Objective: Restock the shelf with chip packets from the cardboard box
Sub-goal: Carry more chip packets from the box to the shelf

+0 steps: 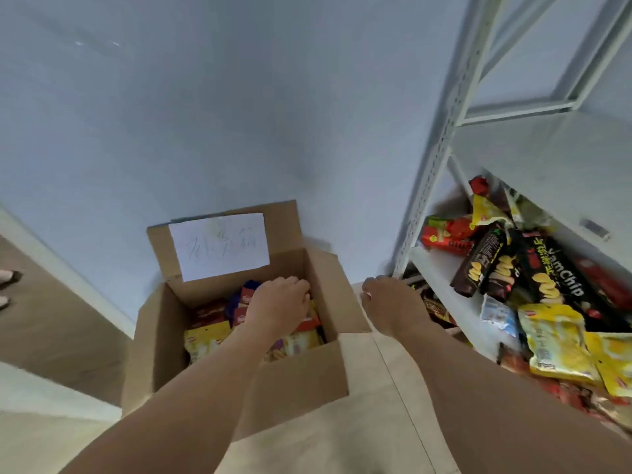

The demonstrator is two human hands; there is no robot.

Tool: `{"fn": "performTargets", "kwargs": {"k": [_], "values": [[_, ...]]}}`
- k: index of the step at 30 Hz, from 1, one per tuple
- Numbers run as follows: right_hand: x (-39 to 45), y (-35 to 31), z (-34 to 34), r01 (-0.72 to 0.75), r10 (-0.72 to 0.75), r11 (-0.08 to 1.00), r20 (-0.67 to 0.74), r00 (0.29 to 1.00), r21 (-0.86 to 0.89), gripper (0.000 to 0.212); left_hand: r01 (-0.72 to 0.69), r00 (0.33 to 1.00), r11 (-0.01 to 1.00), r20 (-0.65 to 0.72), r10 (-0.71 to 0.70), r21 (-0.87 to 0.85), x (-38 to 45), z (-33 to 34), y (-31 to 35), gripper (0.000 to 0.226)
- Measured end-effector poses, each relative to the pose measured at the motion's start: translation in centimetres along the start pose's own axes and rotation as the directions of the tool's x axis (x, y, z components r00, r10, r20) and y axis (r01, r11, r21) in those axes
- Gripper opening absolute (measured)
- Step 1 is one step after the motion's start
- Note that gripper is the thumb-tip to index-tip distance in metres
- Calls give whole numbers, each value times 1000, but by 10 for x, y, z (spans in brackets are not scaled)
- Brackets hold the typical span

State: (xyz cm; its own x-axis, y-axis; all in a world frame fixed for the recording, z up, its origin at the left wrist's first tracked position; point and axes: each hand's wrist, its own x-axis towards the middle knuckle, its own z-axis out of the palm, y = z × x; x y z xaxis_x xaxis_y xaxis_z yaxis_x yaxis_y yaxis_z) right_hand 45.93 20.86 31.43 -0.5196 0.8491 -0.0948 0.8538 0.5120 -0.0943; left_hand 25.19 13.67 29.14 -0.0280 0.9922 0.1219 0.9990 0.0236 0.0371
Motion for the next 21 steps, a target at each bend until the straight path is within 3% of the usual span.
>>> {"fn": "performTargets", "kwargs": {"k": [4,9,13,16,21], "values": [[47,-55,34,7,-14,995,67,998,98,28,183,978,983,103,-180,-17,-20,30,-77,27],[116,-101,91,2,-38,973,147,988,232,20,395,903,911,231,-362,-117,-19,74,-151,26],[171,-132,153,-59,-33,946,275,961,319,19,585,778,790,401,-483,-183,-4,121,-195,27],[200,-151,200,-225,61,891,389,919,393,17,715,656,662,542,-526,-223,6,163,-218,35],[243,-159,275,-478,235,780,518,822,404,48,875,468,384,718,-515,-295,12,252,-245,56]]}}
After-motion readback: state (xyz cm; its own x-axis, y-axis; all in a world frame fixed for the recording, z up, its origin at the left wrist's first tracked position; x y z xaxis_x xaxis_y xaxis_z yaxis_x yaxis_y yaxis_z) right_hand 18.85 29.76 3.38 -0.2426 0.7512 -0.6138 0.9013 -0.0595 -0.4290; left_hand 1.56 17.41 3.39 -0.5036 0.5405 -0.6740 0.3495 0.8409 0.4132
